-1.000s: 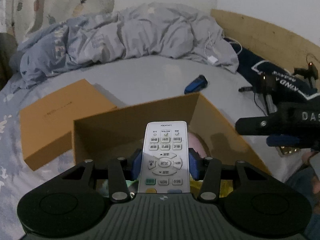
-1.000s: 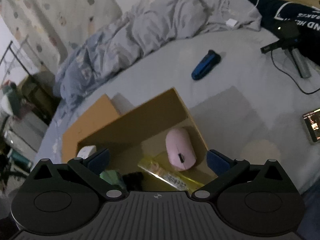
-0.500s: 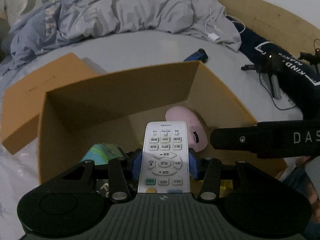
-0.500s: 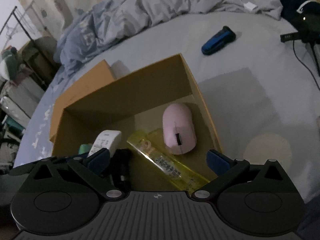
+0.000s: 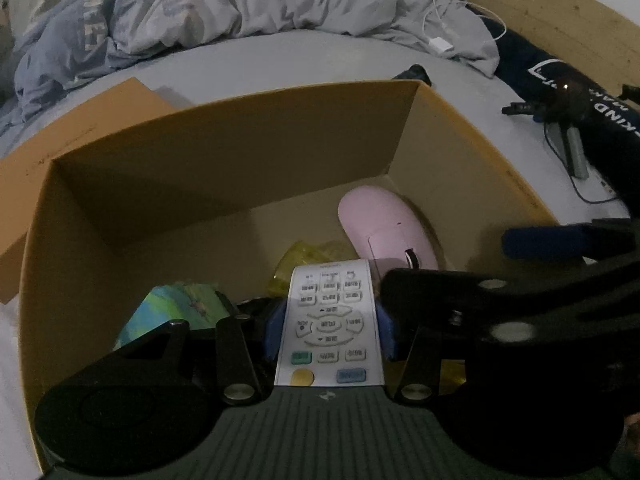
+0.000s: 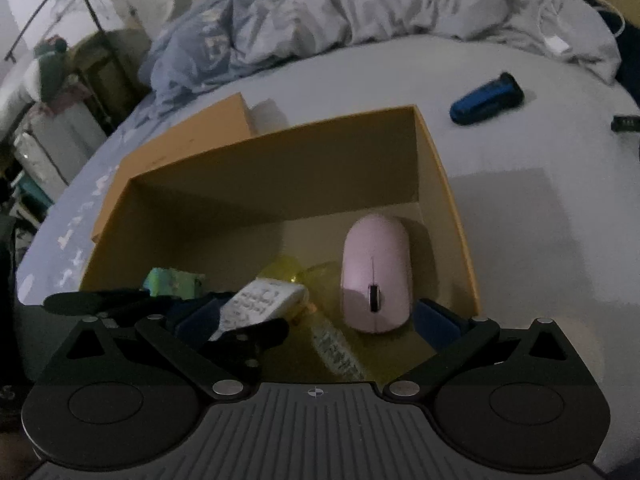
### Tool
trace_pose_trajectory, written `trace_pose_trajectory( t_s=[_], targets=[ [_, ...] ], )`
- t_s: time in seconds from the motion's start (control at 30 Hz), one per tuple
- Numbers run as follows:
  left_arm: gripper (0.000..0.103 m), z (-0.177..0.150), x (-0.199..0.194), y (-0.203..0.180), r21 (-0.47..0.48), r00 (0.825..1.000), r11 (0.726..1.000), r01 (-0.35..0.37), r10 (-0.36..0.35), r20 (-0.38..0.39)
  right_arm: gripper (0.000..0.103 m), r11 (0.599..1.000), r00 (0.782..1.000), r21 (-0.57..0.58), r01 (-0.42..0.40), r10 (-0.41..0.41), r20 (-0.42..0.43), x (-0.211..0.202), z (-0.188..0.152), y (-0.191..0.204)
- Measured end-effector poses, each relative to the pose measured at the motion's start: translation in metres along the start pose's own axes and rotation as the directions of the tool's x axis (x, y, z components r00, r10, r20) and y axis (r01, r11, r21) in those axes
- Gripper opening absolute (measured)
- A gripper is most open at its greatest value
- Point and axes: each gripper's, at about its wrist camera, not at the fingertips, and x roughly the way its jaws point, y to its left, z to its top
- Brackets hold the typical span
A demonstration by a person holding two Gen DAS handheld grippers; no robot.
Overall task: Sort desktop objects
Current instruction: 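Carry the white remote with the left gripper over the open cardboard box, then lower the remote into the box and open the left gripper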
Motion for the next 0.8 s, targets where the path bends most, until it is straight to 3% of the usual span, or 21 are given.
trace_pose_trajectory(
  t_s=[0.1,0.13,0.23,0.8],
  targets=[
    [0.048,0.002,0.003,-0.003,0.019,1.0,1.0,-0.004,0.004,-0.021,0.103,1.0,1.0,-0.029,0.009,-0.009,0.005,0.005,0.003,0.002],
    [0.056,0.001,0.003,-0.004,0.028,1.0,1.0,-0.004,0.004,-0.026,0.103,0.999,1.0,-0.039,0.012,-0.012,0.007,0.006,0.003,0.003],
    [0.058,0.0,0.002,-0.004,0.027,1.0,1.0,0.002,-0.001,-0.027,0.103,0.998,1.0,-0.053,0.016,-0.016,0.011,0.009,0.004,0.004],
    [0.063,-0.008,-0.022,-0.001,0.011,1.0,1.0,-0.013,0.013,0.0,0.103,0.999,0.999,0.002,0.033,-0.033,-0.028,-0.009,-0.008,0.003]
  ],
)
